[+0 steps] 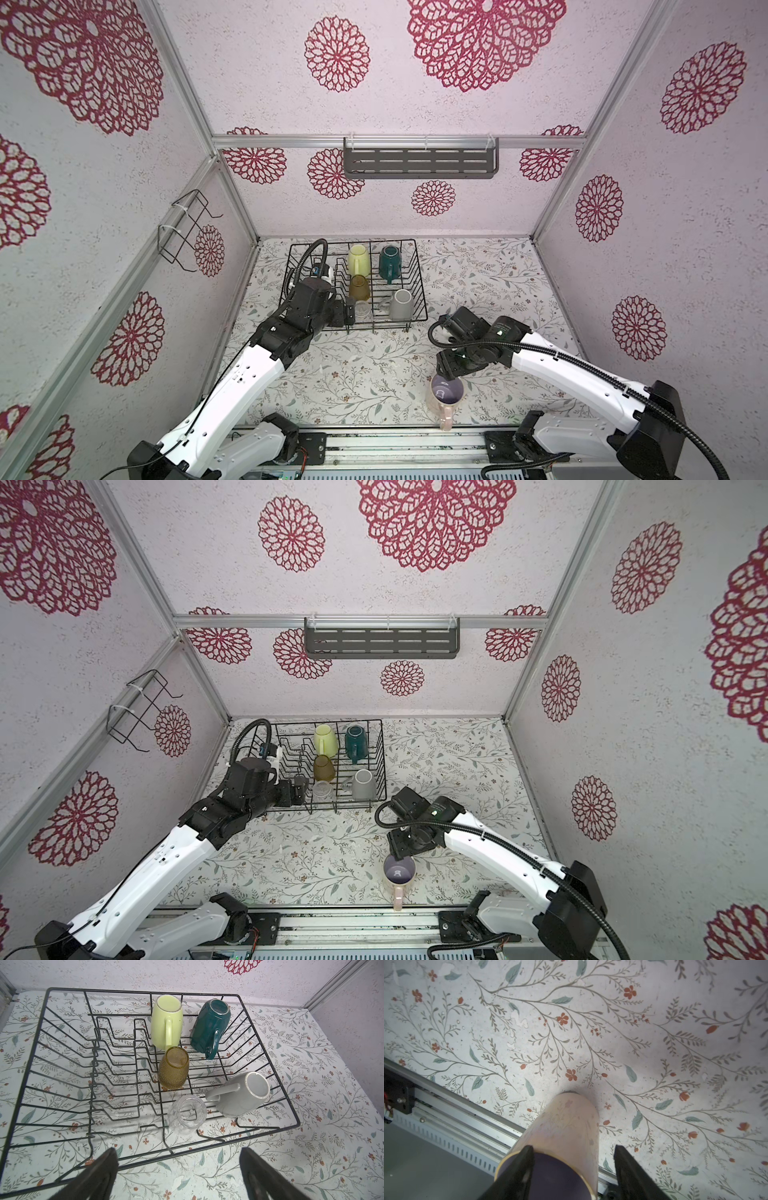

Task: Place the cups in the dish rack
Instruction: 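Lower the right gripper onto the pink mug rim and grasp it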

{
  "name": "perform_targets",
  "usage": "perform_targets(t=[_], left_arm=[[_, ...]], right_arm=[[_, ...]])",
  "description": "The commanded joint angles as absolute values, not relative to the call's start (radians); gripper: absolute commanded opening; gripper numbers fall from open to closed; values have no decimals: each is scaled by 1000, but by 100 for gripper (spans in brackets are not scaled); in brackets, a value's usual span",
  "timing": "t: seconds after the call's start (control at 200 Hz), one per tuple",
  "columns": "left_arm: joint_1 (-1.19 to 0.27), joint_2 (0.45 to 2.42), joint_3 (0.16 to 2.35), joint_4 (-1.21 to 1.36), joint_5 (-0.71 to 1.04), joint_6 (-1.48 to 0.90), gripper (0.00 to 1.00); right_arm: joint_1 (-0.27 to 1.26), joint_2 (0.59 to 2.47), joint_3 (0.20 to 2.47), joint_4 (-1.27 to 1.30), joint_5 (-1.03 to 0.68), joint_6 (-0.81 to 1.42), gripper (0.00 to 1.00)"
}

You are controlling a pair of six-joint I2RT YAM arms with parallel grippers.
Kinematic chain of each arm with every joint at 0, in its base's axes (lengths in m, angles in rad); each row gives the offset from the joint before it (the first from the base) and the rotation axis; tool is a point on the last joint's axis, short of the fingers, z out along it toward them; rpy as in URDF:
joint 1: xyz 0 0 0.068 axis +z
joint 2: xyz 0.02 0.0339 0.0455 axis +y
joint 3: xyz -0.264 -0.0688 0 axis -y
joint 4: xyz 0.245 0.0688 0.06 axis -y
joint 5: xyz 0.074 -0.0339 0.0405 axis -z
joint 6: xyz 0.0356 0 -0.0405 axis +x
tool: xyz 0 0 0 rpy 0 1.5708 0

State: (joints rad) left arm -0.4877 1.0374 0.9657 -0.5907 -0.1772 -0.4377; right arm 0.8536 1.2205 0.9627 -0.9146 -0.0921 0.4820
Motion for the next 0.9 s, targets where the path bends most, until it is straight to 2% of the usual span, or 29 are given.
perform_targets(t=[0.0, 0.49, 0.565, 0.686, 0.761, 0.896], left_arm=[[-482, 1020, 954, -564, -174, -452, 95], [-481, 1006, 942, -544, -147, -473, 95], [-482, 1008, 943, -543, -139, -474, 95], [-480, 999, 944, -544, -116, -477, 97], [-479, 986, 941, -547, -117, -481, 100], [-457, 952, 924, -516, -65, -509, 97]], right_arm=[[865, 1269, 891, -960, -72, 503, 60], [867, 1188, 900, -1015, -40, 511, 56], [867, 1192, 868, -962, -41, 521, 51], [868, 1201, 817, -861, -44, 537, 34], [868, 1210, 800, -811, -38, 539, 30], [868, 1221, 793, -737, 0, 532, 20]])
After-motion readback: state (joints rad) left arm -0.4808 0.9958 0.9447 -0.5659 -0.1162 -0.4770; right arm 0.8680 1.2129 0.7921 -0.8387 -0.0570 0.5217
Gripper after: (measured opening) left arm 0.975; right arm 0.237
